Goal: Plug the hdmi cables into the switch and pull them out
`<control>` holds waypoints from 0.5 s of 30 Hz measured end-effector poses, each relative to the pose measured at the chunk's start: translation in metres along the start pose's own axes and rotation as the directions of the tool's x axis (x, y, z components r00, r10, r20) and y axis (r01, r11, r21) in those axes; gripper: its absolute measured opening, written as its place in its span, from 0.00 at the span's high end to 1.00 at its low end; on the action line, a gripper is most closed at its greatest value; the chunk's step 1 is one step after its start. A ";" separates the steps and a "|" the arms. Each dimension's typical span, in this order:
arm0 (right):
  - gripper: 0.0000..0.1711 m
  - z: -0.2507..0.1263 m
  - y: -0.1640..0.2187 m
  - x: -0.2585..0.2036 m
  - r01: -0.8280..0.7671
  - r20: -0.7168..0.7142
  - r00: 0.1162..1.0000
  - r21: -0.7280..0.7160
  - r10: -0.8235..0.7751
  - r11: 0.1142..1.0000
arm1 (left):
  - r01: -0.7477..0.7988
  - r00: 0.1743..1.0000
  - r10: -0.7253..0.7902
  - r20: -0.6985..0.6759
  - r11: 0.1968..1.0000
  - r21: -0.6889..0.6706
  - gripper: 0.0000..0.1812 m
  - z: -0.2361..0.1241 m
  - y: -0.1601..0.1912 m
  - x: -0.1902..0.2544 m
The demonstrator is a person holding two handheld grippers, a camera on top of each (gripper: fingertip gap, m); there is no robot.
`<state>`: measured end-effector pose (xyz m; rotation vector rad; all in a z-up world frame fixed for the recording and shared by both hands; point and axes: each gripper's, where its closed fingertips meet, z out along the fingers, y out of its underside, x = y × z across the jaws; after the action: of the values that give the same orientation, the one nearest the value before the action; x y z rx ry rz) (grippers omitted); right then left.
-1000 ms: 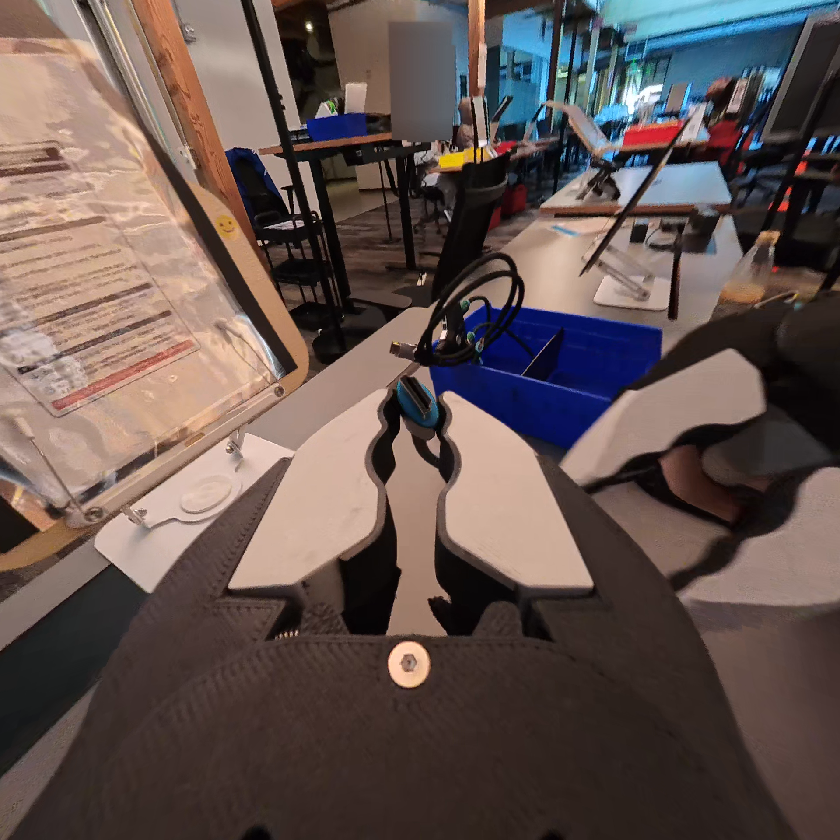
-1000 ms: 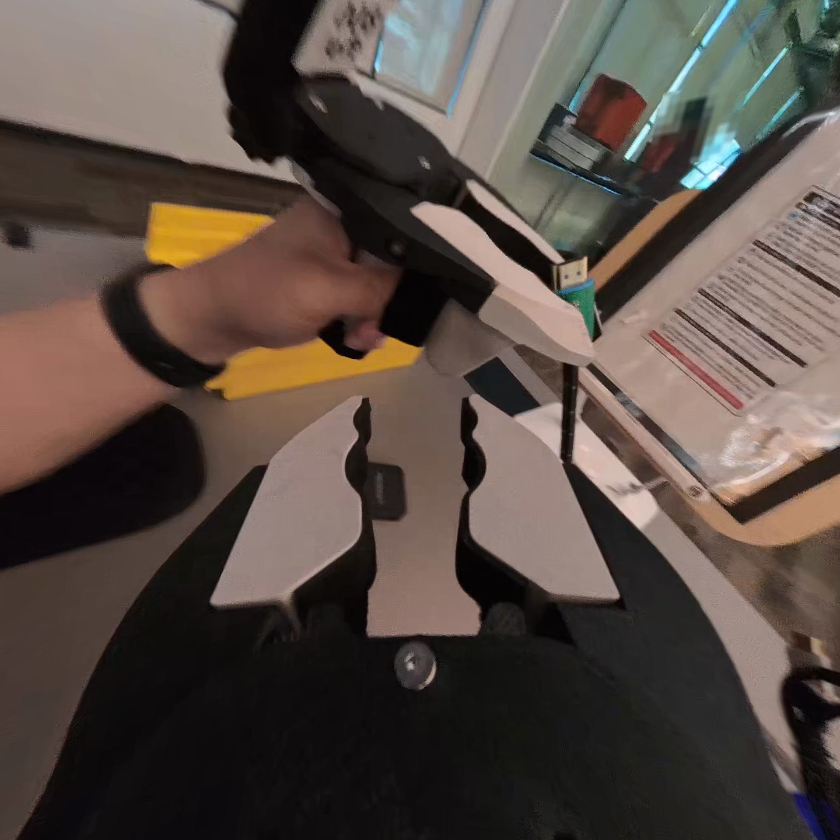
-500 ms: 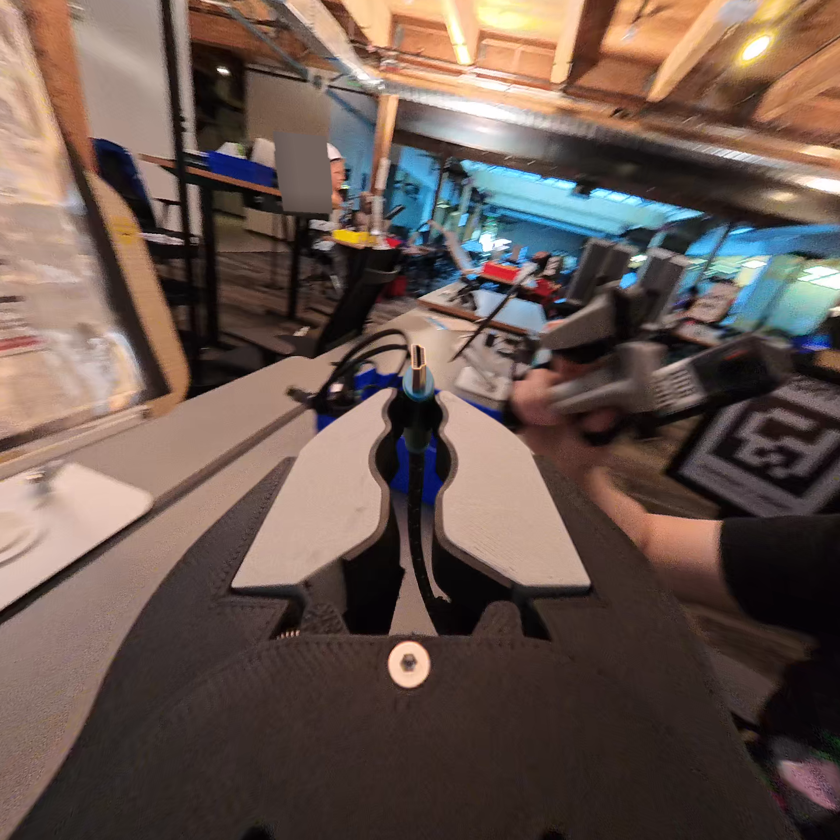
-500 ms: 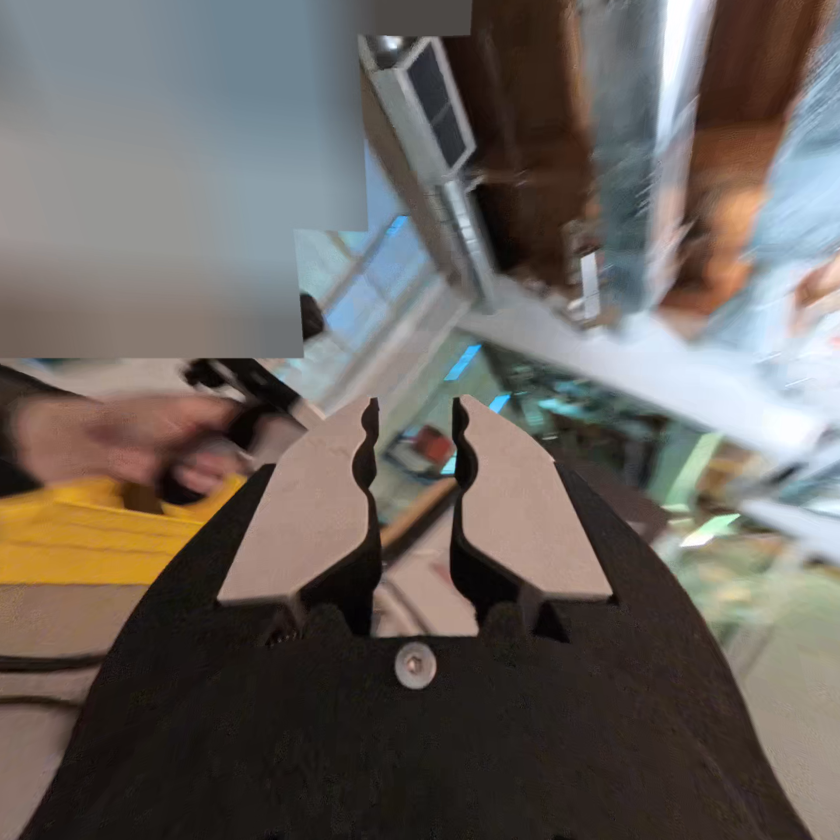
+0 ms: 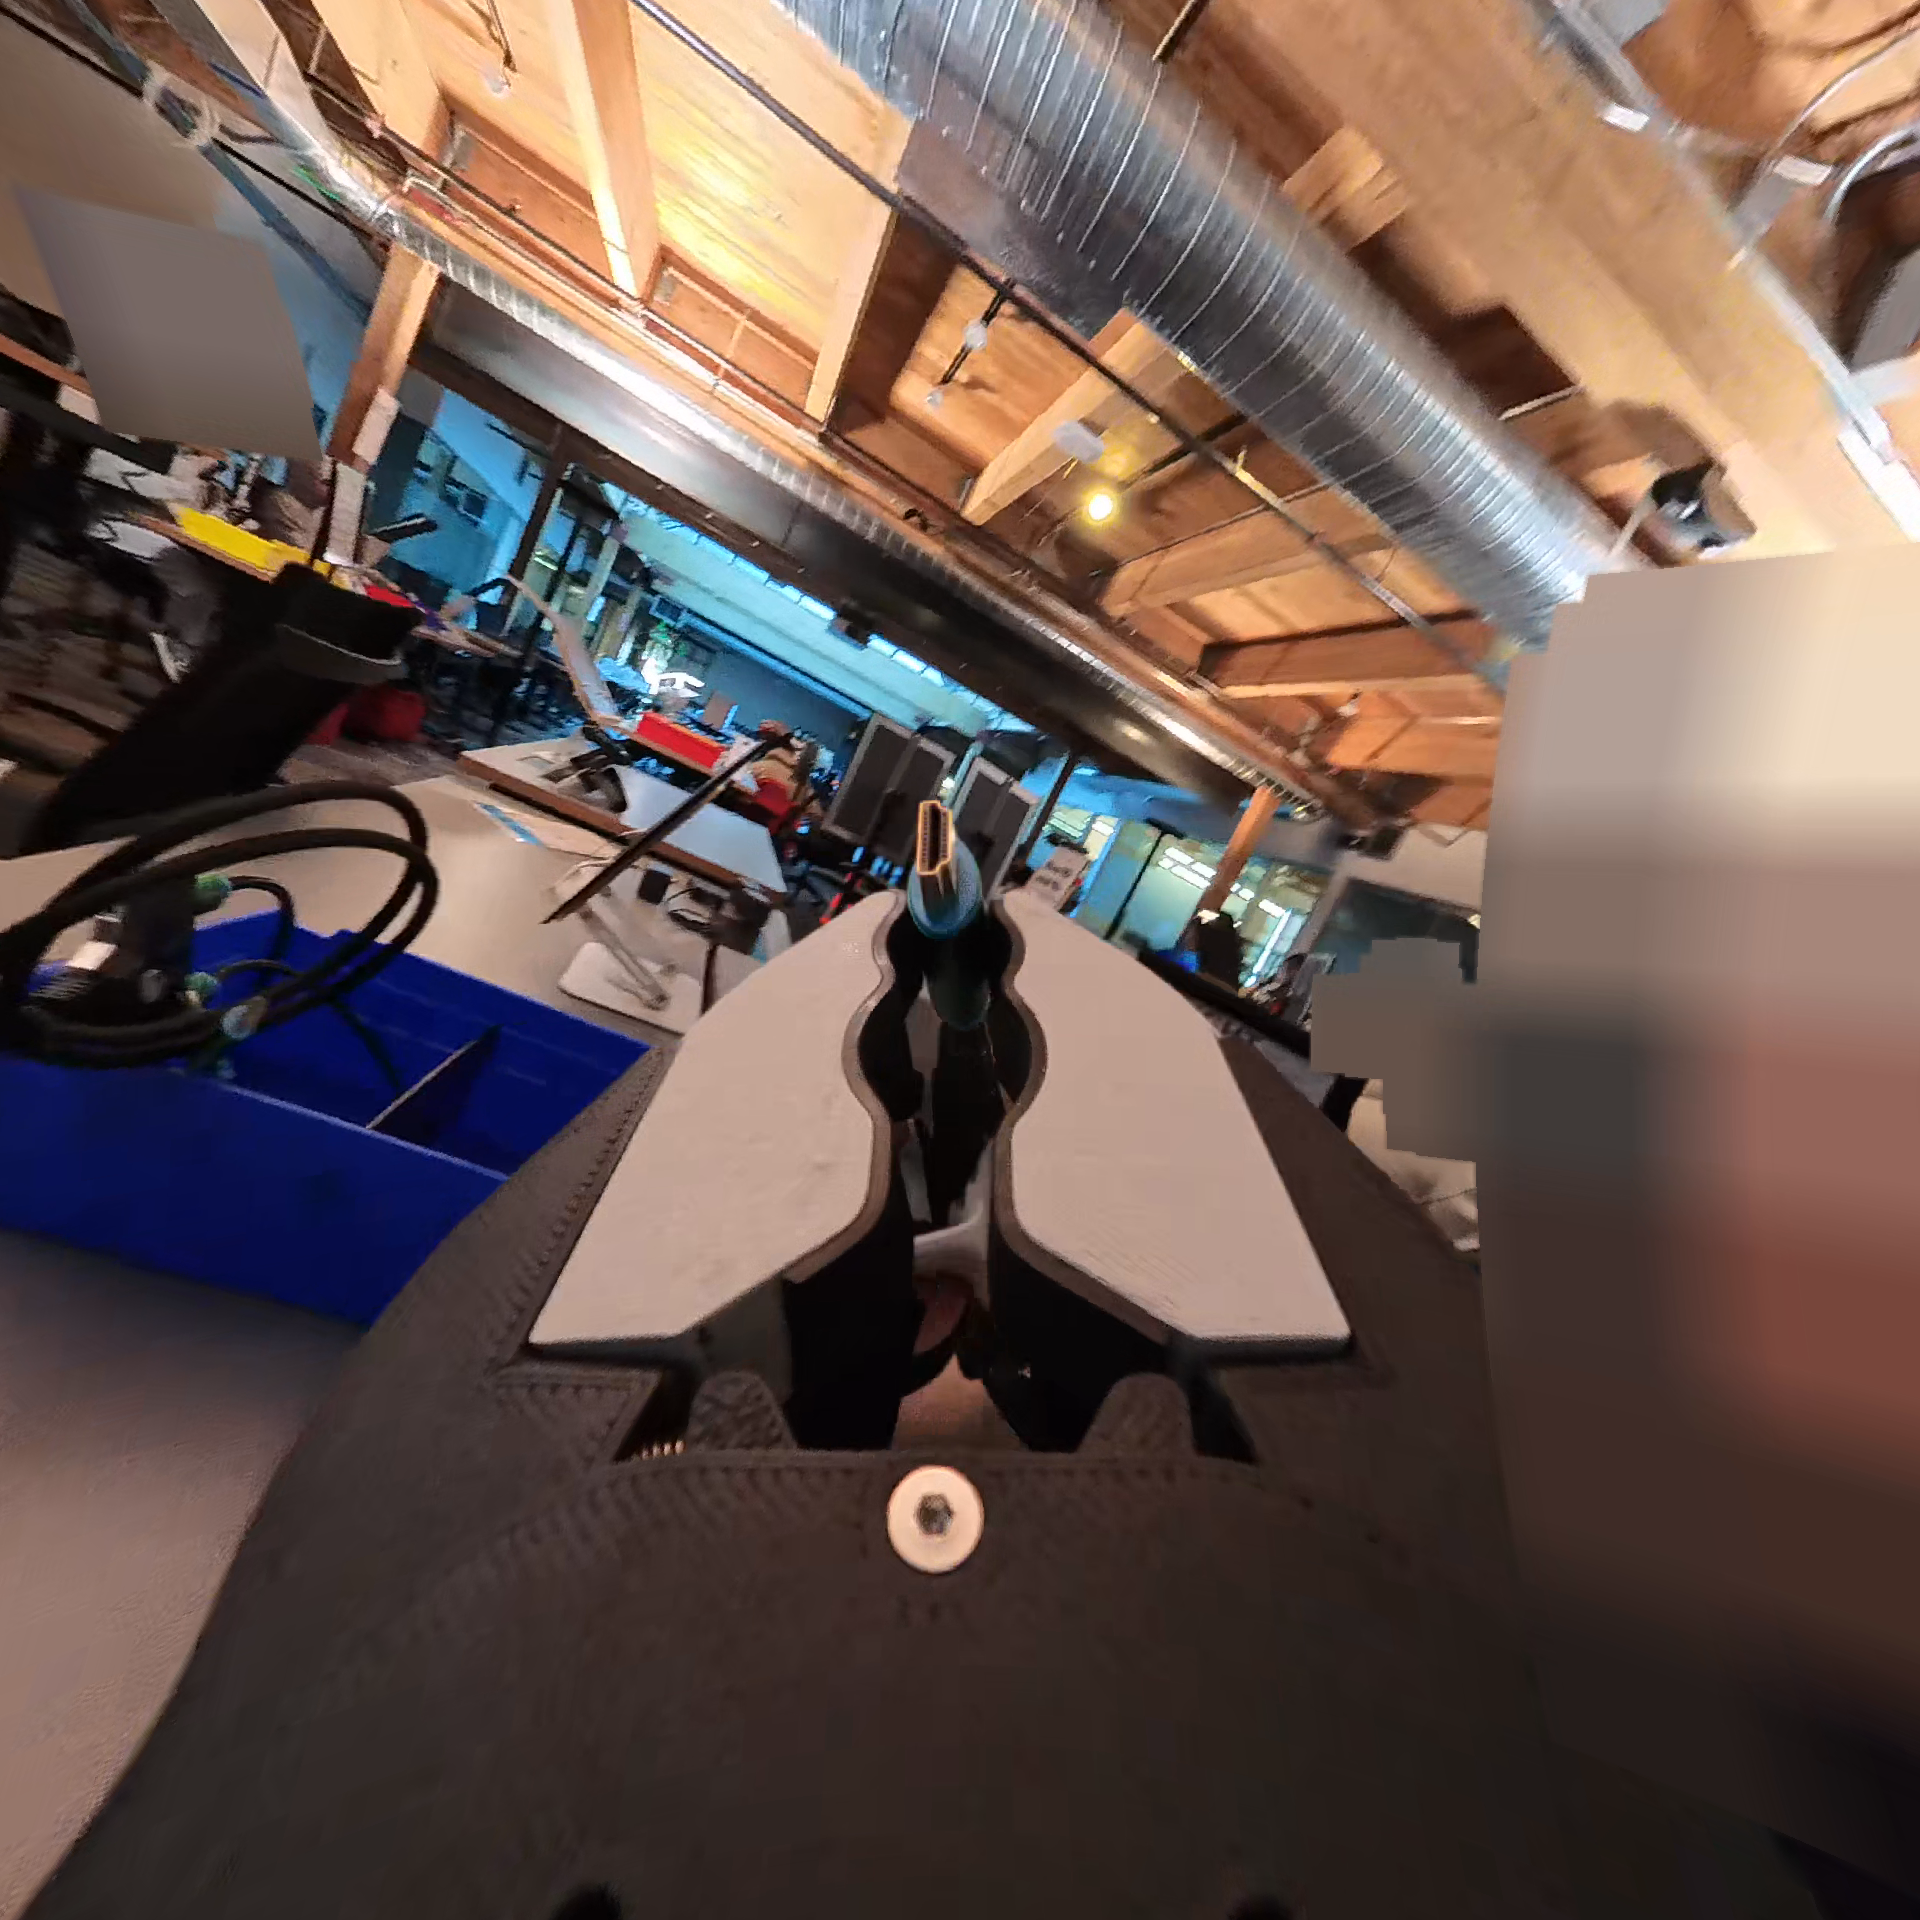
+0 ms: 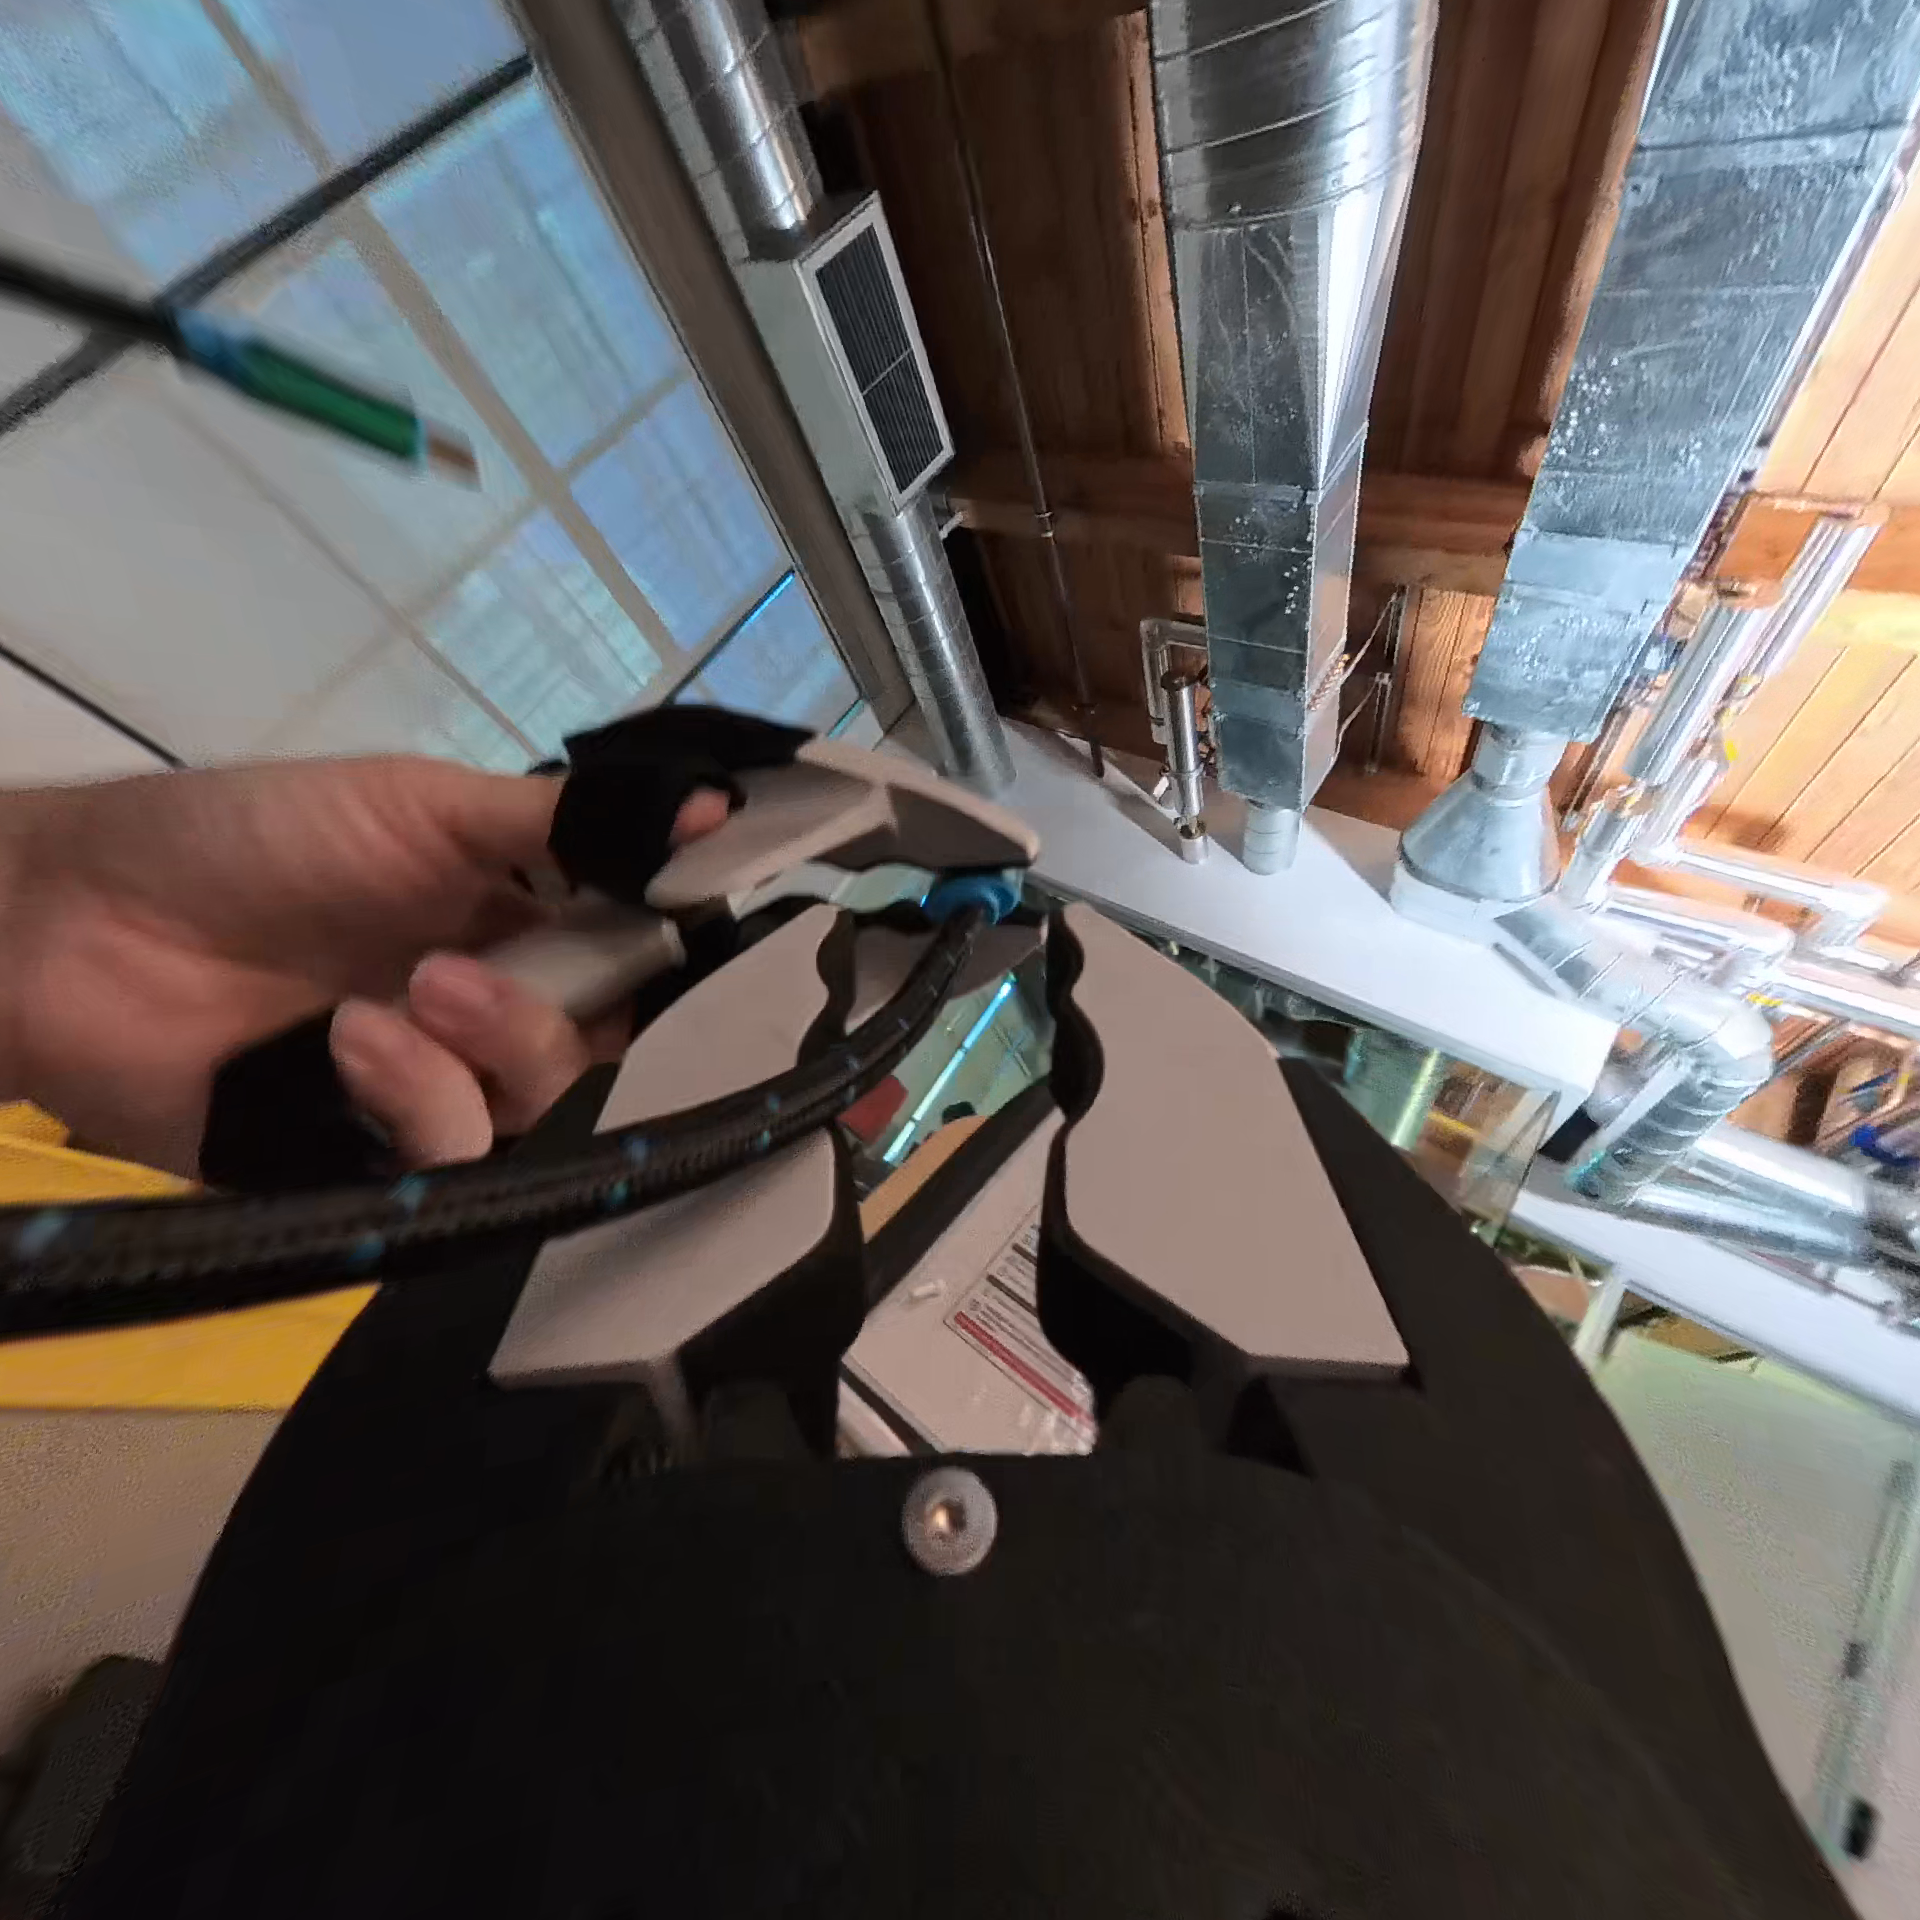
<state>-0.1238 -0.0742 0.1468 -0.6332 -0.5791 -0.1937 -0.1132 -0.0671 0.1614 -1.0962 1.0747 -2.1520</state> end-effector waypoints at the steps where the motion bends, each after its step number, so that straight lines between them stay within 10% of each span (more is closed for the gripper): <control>1: 0.81 0.001 -0.003 0.003 -0.020 -0.008 1.000 0.001 0.020 1.000 | 0.027 1.000 -0.027 -0.010 1.000 0.013 0.94 0.000 0.000 -0.001; 15: 0.91 0.011 0.033 0.000 0.114 0.121 0.989 -0.248 -0.087 0.962 | 0.050 0.991 -0.050 0.121 0.999 0.001 0.93 -0.007 0.005 -0.026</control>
<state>-0.1173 -0.0414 0.1375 -0.8678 -0.6986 -0.3343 -0.1041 -0.0486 0.1431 -1.2499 1.0043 -2.0931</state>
